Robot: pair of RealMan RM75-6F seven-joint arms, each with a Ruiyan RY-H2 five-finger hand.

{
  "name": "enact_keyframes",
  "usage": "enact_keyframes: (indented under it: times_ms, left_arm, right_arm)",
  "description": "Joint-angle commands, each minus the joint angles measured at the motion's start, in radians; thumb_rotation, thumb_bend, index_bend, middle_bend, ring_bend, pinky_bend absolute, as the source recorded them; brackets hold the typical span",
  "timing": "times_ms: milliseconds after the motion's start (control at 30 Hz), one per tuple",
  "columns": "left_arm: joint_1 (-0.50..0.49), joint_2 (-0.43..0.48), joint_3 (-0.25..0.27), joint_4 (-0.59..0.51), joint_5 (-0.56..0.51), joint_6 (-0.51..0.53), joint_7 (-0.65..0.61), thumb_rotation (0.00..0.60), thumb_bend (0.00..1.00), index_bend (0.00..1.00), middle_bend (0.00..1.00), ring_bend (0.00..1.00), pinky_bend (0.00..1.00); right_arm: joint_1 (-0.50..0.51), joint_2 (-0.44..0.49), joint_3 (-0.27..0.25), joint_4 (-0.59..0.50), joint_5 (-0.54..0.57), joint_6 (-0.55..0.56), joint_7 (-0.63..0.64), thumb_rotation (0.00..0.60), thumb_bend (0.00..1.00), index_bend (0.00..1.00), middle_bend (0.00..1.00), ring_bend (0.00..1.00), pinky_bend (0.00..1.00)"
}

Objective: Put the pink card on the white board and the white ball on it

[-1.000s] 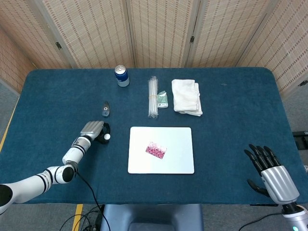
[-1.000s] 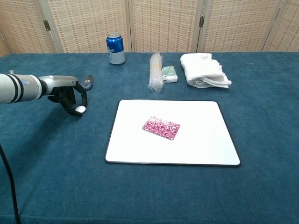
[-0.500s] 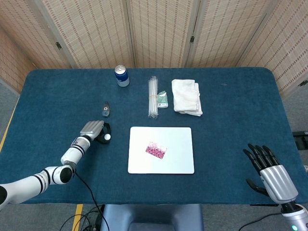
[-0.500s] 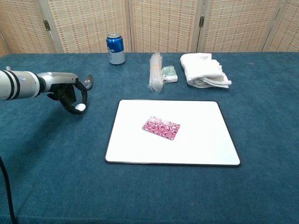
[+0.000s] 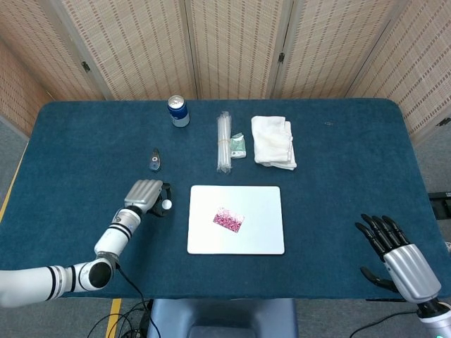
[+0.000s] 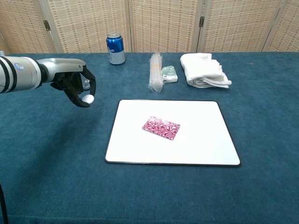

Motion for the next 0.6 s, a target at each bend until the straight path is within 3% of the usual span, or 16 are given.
enact_keyframes:
  times_ms: [33, 333, 600]
  left_arm:
    - [-0.065, -0.033, -0.010, -0.135, -0.120, 0.141, 0.143, 0.600, 0.33, 0.53, 1.00, 1.00, 1.00]
    - [-0.151, -0.203, -0.068, -0.247, -0.210, 0.371, 0.325, 0.600, 0.33, 0.53, 1.00, 1.00, 1.00]
    - [-0.190, -0.306, -0.122, -0.229, -0.232, 0.425, 0.392, 0.600, 0.33, 0.53, 1.00, 1.00, 1.00]
  right_arm:
    - [-0.010, 0.013, -0.014, 0.024, -0.041, 0.048, 0.038, 0.600, 0.17, 0.00, 0.00, 0.00, 0.00]
    - [-0.047, 0.024, -0.045, 0.092, -0.115, 0.169, 0.124, 0.600, 0.17, 0.00, 0.00, 0.00, 0.00]
    - [-0.067, 0.023, -0.052, 0.134, -0.130, 0.229, 0.166, 0.600, 0.17, 0.00, 0.00, 0.00, 0.00]
